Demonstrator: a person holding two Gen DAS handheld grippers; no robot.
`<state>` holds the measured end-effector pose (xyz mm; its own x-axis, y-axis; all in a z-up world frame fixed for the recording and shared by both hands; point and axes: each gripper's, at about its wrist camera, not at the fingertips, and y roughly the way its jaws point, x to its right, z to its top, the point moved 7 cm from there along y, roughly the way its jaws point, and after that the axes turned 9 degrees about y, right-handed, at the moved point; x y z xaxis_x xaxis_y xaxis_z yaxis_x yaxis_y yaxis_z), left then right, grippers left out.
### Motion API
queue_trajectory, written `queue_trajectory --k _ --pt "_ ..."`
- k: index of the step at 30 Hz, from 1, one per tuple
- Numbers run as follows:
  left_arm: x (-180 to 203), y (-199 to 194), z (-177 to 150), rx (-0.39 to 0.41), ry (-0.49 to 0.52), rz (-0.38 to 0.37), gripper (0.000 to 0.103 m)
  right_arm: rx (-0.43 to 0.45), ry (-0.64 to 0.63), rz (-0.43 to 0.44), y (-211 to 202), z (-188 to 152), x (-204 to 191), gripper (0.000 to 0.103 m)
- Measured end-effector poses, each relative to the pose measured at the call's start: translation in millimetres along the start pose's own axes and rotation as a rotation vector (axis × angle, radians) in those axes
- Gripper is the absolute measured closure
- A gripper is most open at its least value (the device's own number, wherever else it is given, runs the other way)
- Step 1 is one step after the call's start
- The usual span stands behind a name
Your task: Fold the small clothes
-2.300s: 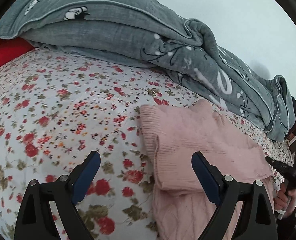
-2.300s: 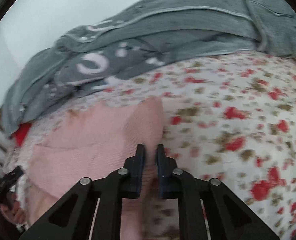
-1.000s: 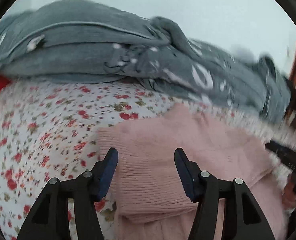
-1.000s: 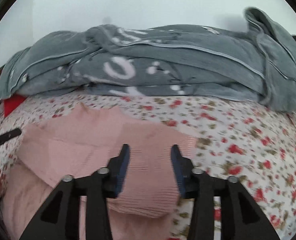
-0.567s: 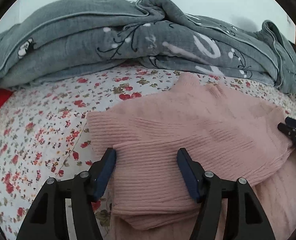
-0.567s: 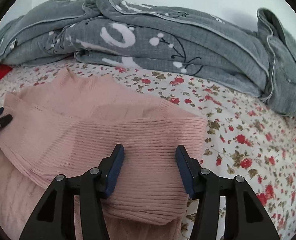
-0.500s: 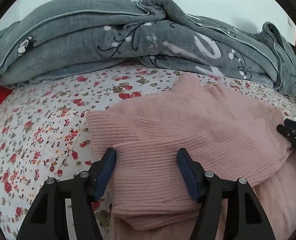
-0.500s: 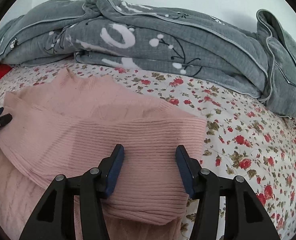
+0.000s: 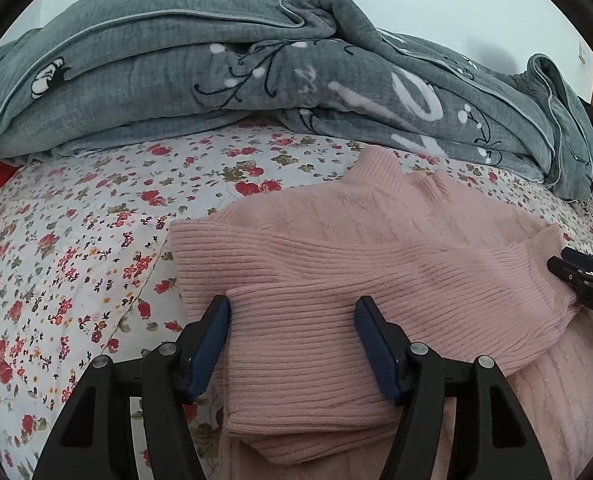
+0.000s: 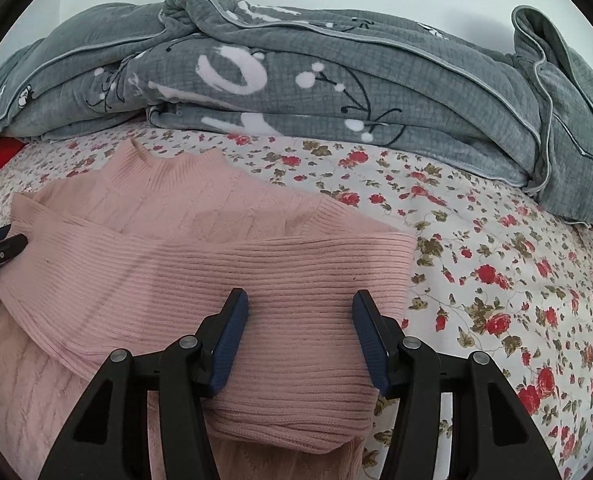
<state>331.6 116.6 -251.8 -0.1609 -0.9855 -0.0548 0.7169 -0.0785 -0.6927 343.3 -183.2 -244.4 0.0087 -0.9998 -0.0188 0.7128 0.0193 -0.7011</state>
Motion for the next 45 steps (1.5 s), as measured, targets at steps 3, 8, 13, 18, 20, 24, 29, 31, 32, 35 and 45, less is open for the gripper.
queue_trajectory --k 3,8,13,18,20,24,29,31,32,35,45 --pt "0.0 0.4 0.1 -0.001 0.0 0.001 0.04 -0.002 0.0 0.002 0.0 0.0 0.3 0.05" --pt "-0.8 0.7 0.1 -0.001 0.0 -0.001 0.04 -0.002 -0.006 -0.003 -0.3 0.3 -0.3 0.049" --pt "-0.6 1.1 0.2 -0.001 0.0 -0.002 0.04 -0.003 -0.005 -0.001 -0.6 0.2 -0.6 0.049" --pt "-1.1 1.6 0.3 -0.001 -0.001 -0.004 0.039 -0.004 -0.006 -0.001 -0.7 0.5 -0.3 0.048" --pt "-0.9 1.5 0.4 -0.001 0.001 -0.003 0.039 -0.004 -0.004 -0.001 -0.7 0.5 -0.4 0.047" --pt "-1.5 1.6 0.6 -0.001 0.001 -0.005 0.039 -0.007 0.002 -0.004 -0.3 0.5 1.3 0.044" --pt "-1.5 2.1 0.6 -0.001 -0.001 -0.008 0.039 -0.008 0.004 -0.01 -0.2 0.7 2.1 0.042" --pt "-0.9 2.2 0.1 -0.001 -0.002 -0.009 0.038 -0.009 0.007 -0.009 0.1 0.8 3.0 0.041" --pt "0.0 2.1 -0.1 -0.001 -0.003 -0.01 0.038 -0.01 0.008 -0.009 0.1 0.7 3.3 0.041" --pt "-0.9 2.0 0.3 -0.001 -0.003 -0.01 0.038 -0.01 0.008 -0.009 0.2 0.7 3.5 0.041" --pt "-0.9 2.1 0.6 -0.002 -0.004 -0.013 0.038 -0.014 0.014 -0.011 0.4 0.7 5.6 0.038"
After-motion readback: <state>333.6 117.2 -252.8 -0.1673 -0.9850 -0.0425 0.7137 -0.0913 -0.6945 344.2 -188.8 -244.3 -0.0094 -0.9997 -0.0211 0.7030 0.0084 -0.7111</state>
